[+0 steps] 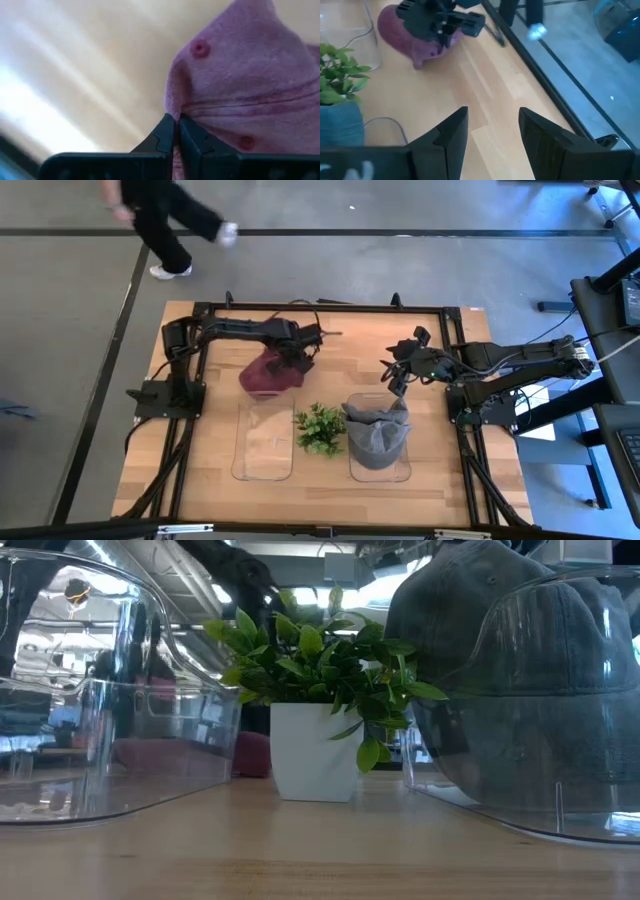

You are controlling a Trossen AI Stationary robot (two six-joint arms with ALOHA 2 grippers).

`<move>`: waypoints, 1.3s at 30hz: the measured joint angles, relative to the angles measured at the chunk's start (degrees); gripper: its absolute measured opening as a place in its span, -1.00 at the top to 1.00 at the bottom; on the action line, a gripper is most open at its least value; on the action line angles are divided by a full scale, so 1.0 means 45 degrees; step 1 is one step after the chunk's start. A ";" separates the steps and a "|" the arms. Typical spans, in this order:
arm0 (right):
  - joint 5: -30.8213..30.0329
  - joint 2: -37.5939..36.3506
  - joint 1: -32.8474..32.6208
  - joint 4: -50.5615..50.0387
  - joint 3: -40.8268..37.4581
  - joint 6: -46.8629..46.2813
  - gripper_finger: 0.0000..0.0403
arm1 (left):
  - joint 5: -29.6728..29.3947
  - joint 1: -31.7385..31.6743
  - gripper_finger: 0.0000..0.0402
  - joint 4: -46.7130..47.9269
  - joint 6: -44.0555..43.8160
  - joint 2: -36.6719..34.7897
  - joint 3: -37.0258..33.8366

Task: Pick & Place hat
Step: Put the red cap into the left transparent bin

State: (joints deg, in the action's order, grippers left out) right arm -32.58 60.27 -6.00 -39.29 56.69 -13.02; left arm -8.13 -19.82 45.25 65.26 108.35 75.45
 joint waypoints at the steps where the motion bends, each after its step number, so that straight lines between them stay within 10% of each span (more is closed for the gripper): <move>1: -0.0046 0.0000 0.0001 0.0020 0.0000 0.0000 0.12 | -0.0012 -0.0146 0.97 0.0037 -0.0173 -0.0062 0.0136; 39: -0.0194 0.0005 0.2311 0.0078 0.0000 -0.0380 0.12 | -0.5809 0.0654 0.98 0.2093 -0.4539 -0.7994 0.2246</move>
State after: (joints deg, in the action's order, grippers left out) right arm -33.45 60.29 4.40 -38.94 56.69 -14.73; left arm -34.27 -16.88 54.67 44.83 72.38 85.56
